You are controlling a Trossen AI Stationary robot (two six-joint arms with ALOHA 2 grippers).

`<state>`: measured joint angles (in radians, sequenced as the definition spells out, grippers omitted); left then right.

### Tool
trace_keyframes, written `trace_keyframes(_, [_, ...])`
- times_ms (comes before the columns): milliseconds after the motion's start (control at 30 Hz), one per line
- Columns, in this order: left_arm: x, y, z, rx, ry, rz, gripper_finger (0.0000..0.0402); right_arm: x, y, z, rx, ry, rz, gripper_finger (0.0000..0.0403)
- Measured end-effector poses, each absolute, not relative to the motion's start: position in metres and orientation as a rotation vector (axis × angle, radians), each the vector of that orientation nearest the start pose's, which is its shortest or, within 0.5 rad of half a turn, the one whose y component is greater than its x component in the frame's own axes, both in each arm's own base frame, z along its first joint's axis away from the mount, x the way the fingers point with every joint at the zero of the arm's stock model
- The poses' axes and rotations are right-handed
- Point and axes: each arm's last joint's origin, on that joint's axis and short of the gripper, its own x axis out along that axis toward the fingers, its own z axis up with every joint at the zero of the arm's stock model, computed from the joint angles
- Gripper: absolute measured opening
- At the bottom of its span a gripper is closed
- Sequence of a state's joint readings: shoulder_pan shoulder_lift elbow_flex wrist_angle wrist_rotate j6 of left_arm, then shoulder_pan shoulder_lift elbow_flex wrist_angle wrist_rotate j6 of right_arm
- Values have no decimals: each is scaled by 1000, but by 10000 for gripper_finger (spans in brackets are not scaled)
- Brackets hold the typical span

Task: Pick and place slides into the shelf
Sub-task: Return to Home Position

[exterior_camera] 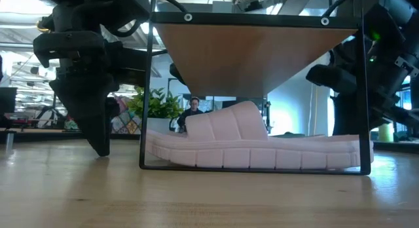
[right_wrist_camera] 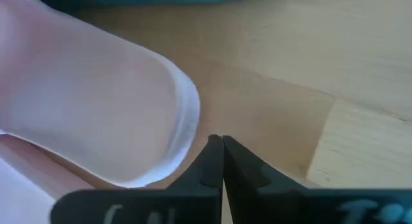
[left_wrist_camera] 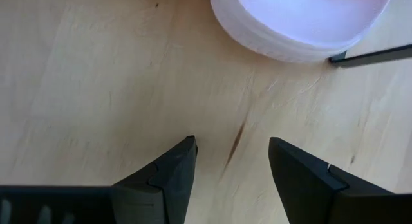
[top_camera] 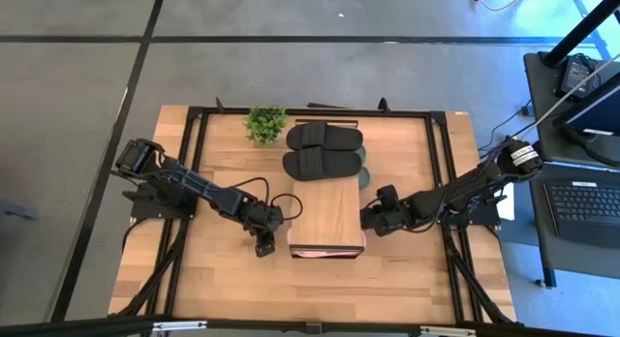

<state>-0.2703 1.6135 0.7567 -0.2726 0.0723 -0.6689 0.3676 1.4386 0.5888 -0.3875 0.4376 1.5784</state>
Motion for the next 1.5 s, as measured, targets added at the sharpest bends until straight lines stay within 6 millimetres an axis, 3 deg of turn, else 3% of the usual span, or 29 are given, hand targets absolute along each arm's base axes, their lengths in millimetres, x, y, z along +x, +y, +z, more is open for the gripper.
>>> trace_keyframes(200, [253, -70, 140, -509, 1299, 77, 189, 204, 65, 153, 943, 734, -839, 10])
trace_keyframes(367, [253, -59, 161, -531, 1218, 7, 189, 194, 59, 176, 929, 661, -789, 10])
trace_keyframes(500, [248, -45, 188, -512, 1087, -34, 189, 178, 51, 193, 886, 590, -800, 10])
trace_keyframes(667, [233, -22, 231, -450, 845, -11, 189, 167, 44, 215, 755, 547, -668, 10])
trace_keyframes(933, [202, 7, 289, -249, 412, 280, 189, 172, 33, 253, 445, 263, -579, 10])
trace_keyframes(1067, [195, 14, 308, -201, 264, 286, 189, 180, 21, 265, 378, 206, -500, 10])
trace_keyframes(1267, [186, 31, 308, -175, 284, 326, 189, 184, -3, 272, 304, 173, -519, 10])
trace_keyframes(1500, [149, 41, 316, -179, 192, 451, 189, 159, -10, 270, 292, 118, -515, 10])
